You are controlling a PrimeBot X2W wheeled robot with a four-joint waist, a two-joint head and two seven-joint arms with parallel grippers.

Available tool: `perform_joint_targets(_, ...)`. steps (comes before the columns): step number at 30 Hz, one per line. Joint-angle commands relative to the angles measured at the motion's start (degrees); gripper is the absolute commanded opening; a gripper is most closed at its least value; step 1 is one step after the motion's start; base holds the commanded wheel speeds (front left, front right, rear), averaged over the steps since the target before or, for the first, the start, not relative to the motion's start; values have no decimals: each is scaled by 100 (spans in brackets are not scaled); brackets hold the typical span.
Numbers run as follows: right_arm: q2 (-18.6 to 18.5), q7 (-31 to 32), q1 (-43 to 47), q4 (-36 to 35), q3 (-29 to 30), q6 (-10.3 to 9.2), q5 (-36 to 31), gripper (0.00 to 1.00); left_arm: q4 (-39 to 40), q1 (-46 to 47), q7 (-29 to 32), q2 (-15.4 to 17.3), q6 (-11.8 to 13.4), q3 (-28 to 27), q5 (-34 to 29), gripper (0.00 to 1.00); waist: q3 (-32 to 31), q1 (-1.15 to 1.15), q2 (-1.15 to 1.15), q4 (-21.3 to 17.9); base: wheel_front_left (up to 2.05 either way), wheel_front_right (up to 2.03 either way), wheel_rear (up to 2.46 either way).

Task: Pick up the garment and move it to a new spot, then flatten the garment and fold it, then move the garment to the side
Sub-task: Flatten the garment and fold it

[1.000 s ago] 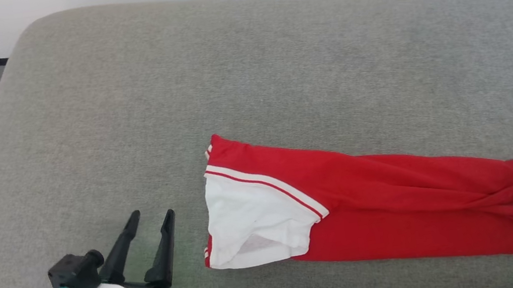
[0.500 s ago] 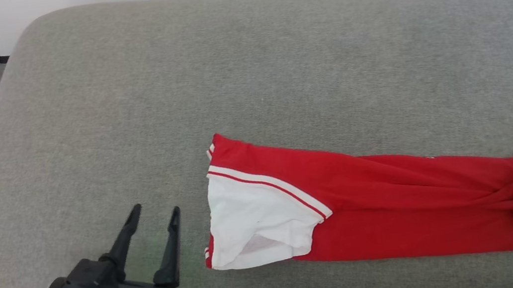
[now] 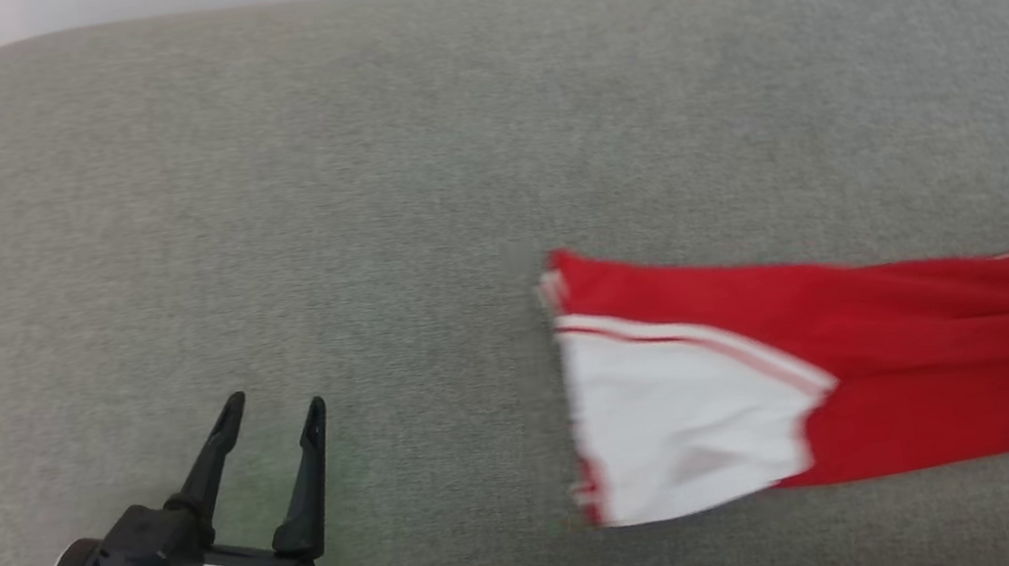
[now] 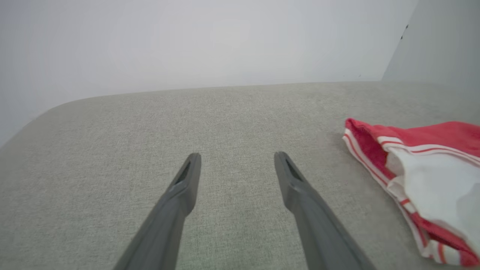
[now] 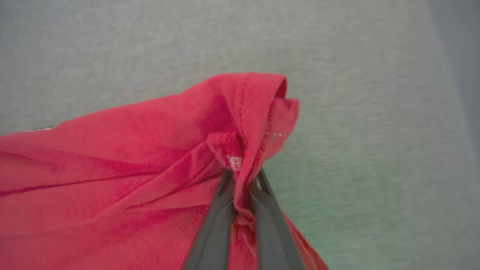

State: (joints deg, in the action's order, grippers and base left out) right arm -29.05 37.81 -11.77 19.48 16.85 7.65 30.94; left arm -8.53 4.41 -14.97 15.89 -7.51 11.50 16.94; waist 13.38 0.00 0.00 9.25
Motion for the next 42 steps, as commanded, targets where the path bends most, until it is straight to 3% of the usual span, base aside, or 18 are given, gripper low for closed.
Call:
perform_joint_targets(1,-155,-72,-102,68,178,-31,-63,0,22,42,-30,7,7,-15,-22,100,84,0,0,-101,0,0,0)
perform_joint_targets(9,-745,-363,-183,352,1082,-24,-759,0,-35,145,-30,118,7,156,110,100,115,0,0,-223,0,0,0)
perform_joint_targets(17,-352,-265,11,-96,726,-23,-375,0,-100,-5,-30,50,7,236,174,100,-185,0,0,-195,0,0,0)
perform_joint_targets(26,-21,425,750,-2023,-669,-19,319,0,-95,-210,-30,-32,7,215,184,100,-418,0,0,-79,0,0,0)
perform_joint_targets(30,257,595,566,-2723,-1642,-19,344,0,-124,-161,-30,-60,7,259,205,100,-401,0,0,-16,0,0,0)
perform_joint_targets(36,550,565,48,-2699,-2698,-19,229,0,-137,-15,-30,-105,7,282,209,100,-336,0,0,92,0,0,0)
perform_joint_targets(42,637,334,-329,-2188,-3148,-19,141,0,-135,44,-30,-174,7,279,207,100,-249,0,0,193,0,0,0)
